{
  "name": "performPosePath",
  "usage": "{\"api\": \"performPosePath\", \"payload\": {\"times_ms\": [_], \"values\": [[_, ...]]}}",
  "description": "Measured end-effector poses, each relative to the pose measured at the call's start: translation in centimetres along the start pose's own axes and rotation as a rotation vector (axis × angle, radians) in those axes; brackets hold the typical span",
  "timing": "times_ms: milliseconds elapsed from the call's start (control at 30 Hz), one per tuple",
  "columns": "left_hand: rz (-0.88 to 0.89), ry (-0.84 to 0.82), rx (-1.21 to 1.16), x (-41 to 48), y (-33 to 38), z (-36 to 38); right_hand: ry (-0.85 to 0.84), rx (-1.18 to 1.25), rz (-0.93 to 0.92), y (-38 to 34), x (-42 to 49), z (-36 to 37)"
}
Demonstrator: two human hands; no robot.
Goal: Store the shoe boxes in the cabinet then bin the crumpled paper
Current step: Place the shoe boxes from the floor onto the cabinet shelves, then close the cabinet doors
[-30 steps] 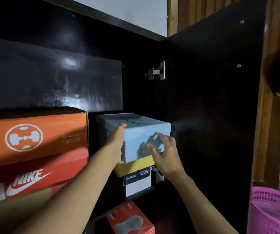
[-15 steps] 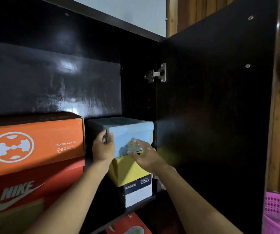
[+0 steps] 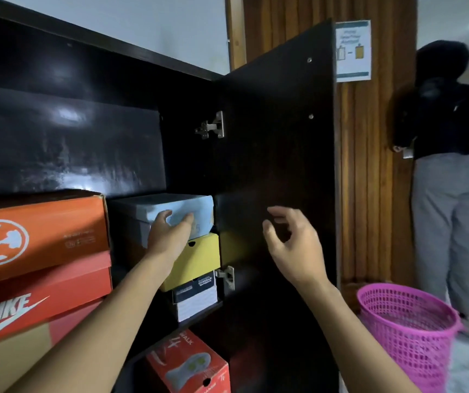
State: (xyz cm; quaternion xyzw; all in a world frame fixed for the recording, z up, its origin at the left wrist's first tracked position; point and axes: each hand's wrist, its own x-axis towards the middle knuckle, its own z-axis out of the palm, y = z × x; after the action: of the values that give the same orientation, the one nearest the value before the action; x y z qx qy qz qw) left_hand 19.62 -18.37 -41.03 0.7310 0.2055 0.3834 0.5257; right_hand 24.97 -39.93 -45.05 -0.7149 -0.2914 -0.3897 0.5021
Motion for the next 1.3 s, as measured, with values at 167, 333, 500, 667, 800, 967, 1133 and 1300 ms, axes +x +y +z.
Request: {"api": "performPosePath", "payload": {"times_ms": [167, 333, 500, 667, 800, 967, 1133, 1300], "values": [[0.198, -0.166, 0.034, -5.0, 3.3, 1.0, 0.335, -0.192, 0.107, 0.4, -0.3, -4.0], [0.390, -0.304, 0.101, -8.7, 5.6, 0.8, 0.029, 0.109, 0.412, 1.6, -0.6, -5.2], [0.484, -0.357, 0.144, -10.6, 5.9, -0.2, -0.005, 0.229, 0.287, 0.2, -2.5, -5.5], [0.571, -0.281, 0.151, -11.6, 4.6, -1.4, -0.193, 0.303, -0.047, -2.8, -5.1, -2.3], [0.568, -0.110, 0.141, -10.3, 3.0, -3.6, -0.320, 0.347, -0.151, -5.5, -6.2, 2.9], [0.495, 0.042, 0.058, -7.7, 1.9, -6.9, -0.330, 0.279, -0.141, -8.2, -6.6, 8.9], [0.406, 0.047, 0.047, -3.4, -0.4, -10.0, -0.458, 0.147, -0.158, -9.8, -5.8, 13.2], [0.370, 0.081, 0.049, 0.6, -2.5, -11.5, -0.522, 0.062, -0.170, -10.6, -5.1, 17.2]]}}
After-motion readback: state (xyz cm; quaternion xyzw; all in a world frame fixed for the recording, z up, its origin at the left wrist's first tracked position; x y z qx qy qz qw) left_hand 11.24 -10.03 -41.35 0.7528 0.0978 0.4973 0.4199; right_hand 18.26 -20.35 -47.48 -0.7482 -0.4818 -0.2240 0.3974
